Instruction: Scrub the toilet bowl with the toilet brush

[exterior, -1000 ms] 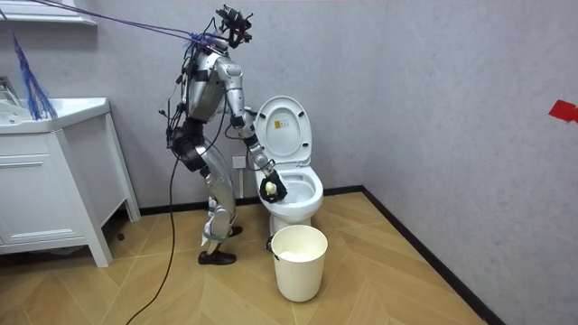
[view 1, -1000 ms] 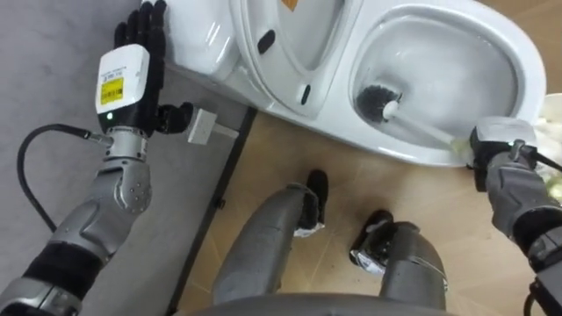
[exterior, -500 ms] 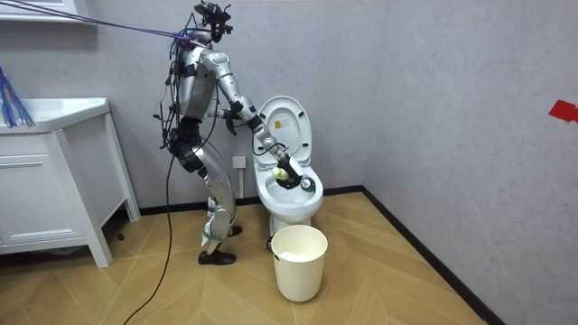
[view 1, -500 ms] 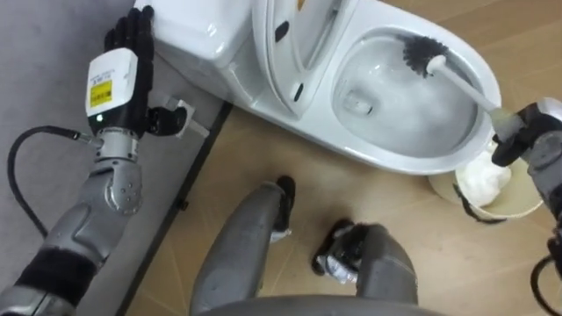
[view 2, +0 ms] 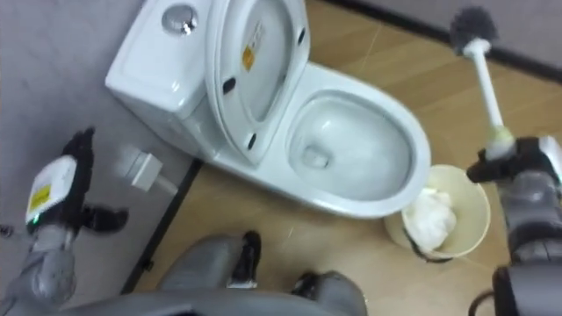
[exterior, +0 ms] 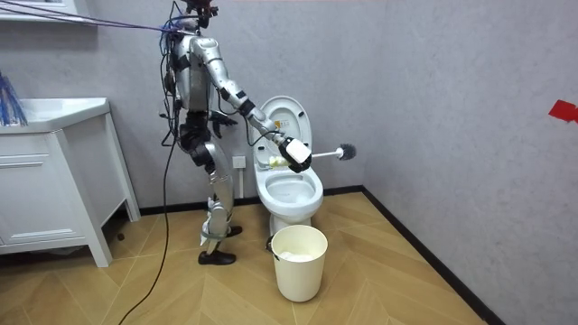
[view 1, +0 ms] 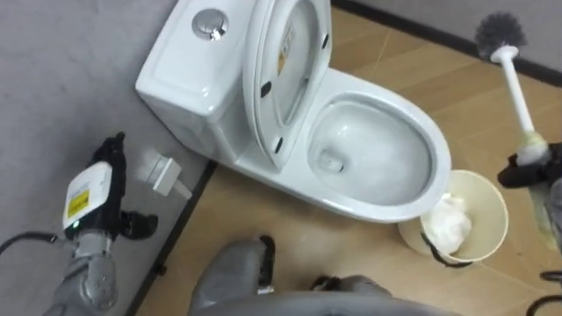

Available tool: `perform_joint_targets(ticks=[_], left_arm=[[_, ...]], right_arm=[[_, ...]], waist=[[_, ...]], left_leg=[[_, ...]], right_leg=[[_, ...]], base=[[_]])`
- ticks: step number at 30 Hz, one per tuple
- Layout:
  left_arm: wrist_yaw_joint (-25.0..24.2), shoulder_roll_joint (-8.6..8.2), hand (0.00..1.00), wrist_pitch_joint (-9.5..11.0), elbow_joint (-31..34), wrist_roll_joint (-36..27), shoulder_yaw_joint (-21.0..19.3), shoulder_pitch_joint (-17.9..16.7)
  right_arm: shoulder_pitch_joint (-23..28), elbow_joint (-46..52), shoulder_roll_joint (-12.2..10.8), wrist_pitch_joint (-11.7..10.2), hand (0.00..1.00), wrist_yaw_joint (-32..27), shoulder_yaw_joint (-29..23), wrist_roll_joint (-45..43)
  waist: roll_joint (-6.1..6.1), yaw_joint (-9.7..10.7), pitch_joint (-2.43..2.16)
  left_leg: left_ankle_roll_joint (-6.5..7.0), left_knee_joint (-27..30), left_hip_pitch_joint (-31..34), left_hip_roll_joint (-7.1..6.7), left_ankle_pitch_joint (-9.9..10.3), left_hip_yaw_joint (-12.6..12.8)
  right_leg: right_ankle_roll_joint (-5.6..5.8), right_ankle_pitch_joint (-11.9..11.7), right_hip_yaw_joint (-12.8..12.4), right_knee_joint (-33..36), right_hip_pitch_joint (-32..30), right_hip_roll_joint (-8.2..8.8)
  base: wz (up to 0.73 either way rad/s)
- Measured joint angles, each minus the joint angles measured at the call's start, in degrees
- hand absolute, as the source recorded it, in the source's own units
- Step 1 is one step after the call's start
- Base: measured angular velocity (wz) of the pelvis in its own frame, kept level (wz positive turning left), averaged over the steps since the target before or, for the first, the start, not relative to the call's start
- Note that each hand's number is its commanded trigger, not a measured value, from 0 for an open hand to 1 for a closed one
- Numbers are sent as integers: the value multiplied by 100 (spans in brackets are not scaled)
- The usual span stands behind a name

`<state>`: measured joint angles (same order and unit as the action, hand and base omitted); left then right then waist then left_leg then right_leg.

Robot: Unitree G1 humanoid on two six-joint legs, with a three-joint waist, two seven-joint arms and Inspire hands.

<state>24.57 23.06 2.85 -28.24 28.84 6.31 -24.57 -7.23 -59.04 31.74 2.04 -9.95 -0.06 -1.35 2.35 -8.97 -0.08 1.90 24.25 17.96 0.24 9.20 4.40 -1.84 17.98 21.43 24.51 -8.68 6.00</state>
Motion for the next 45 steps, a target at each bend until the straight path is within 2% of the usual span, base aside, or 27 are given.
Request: perform_joint_targets(ticks=[1,4,7,8,9,10,12,16,17,21,22,26,27,29,31,34,36,39,45], left_arm=[[-32,-27,0,-1,-120,-5,-40,-60],[-166,-247,0,-38,-504,-187,-328,-290],[-303,-599,0,-21,-894,-388,-848,-450],[-309,-678,0,-26,-922,-435,-930,-487],[-311,-833,0,-27,-964,-463,-1085,-569],[-311,-895,0,-27,-995,-466,-1131,-605],[-354,-1035,0,-23,-1079,-581,-1239,-708],[-383,-1181,0,14,-1471,-728,-1355,-718],[-392,-1228,0,31,-1595,-979,-1430,-715],[-405,-1429,0,-11,-2014,-1643,-2015,-672],[-422,-1429,0,-27,-2135,-1821,-2100,-627],[-508,-1421,0,-109,-2343,-2127,-2241,-390],[-513,-1445,0,-137,-2364,-2133,-2241,-286],[-547,-1477,0,-181,-2381,-2115,-2236,-140],[-636,-1485,0,-290,-2479,-2040,-2231,50],[-817,-1499,0,-457,-2538,-1963,-2165,352],[-890,-1524,0,-510,-2558,-1944,-2165,505],[-982,-1538,0,-523,-2585,-1817,-2070,768],[-1064,-1560,0,-481,-2709,-1578,-1826,1085]], right_arm=[[93,46,-1,-7,100,0,-47,10],[488,181,-15,-21,100,-131,-211,85],[1082,742,-238,-84,100,-291,-612,72],[1203,861,-259,-106,100,-318,-636,86],[1420,1119,-297,-122,100,-373,-664,93],[1518,1245,-332,-122,100,-409,-686,104],[1789,1681,-539,-168,100,-528,-802,96],[1924,1819,-727,-424,100,-670,-855,179],[1982,1871,-760,-462,100,-724,-875,242],[2078,1987,-1033,-526,100,-1029,-1130,370],[2187,2051,-1137,-527,100,-1112,-1251,356],[2258,1950,-1467,-572,100,-1438,-1304,329],[2316,1805,-1568,-574,84,-1488,-1302,329],[2354,1646,-1719,-552,0,-1499,-1299,354],[2472,1554,-1838,-507,0,-1497,-1295,340],[2533,1022,-2034,-444,0,-1495,-1295,443],[2540,800,-2119,-383,0,-1486,-1294,488],[2528,327,-2212,-335,0,-1436,-1265,469],[2517,-325,-2260,-309,0,-1302,-1204,309]], waist=[[8,25,9],[49,141,31],[135,191,70],[141,195,73],[125,195,67],[112,195,61],[125,231,56],[144,248,44],[139,249,36],[106,282,24],[86,304,5],[49,469,8],[37,471,7],[22,489,9],[-8,611,3],[-65,866,-15],[-100,911,-12],[-105,1047,-12],[-90,1094,-10]], left_leg=[[-8,-25,-74,0,28,1],[-37,-67,-345,-2,117,5],[-54,-284,-684,-38,128,35],[-61,-304,-749,-45,136,33],[-70,-319,-859,-64,176,33],[-74,-321,-908,-81,201,35],[-94,-343,-1070,-94,257,35],[-99,-430,-1325,-97,264,29],[-99,-508,-1412,-101,263,37],[-105,-720,-1657,-102,260,173],[-105,-785,-1731,-117,260,180],[-108,-862,-1830,-122,259,251],[-108,-868,-1870,-105,260,352],[-120,-896,-1932,-88,268,429],[-143,-904,-1955,-85,291,430],[-149,-953,-2031,-51,316,531],[-158,-978,-2090,-34,349,646],[-161,-1079,-2223,-15,346,758],[-160,-1157,-2352,-10,346,929]], right_leg=[[2,-1,2,-34,87,-2],[23,10,27,-211,400,-23],[48,12,46,-446,733,-24],[58,7,47,-506,809,-31],[77,5,48,-603,956,-42],[84,4,54,-653,1024,-53],[106,1,52,-819,1250,-99],[131,-17,41,-1039,1554,-112],[138,-21,30,-1096,1623,-114],[146,-32,-97,-1211,1753,-112],[161,-41,-100,-1270,1827,-111],[164,-47,-182,-1285,1873,-116],[163,-48,-277,-1275,1870,-115],[157,-52,-400,-1277,1869,-122],[157,-56,-431,-1276,1870,-126],[160,-92,-618,-1285,1866,-160],[155,-106,-744,-1283,1856,-187],[155,-115,-907,-1266,1873,-207],[166,-137,-1150,-1272,1861,-237]], base=[[-6],[0],[-1],[-3],[0],[0],[4],[1],[-8],[-17],[-5],[-6],[-25],[-31],[-17],[-23],[-31],[-29],[-18]])
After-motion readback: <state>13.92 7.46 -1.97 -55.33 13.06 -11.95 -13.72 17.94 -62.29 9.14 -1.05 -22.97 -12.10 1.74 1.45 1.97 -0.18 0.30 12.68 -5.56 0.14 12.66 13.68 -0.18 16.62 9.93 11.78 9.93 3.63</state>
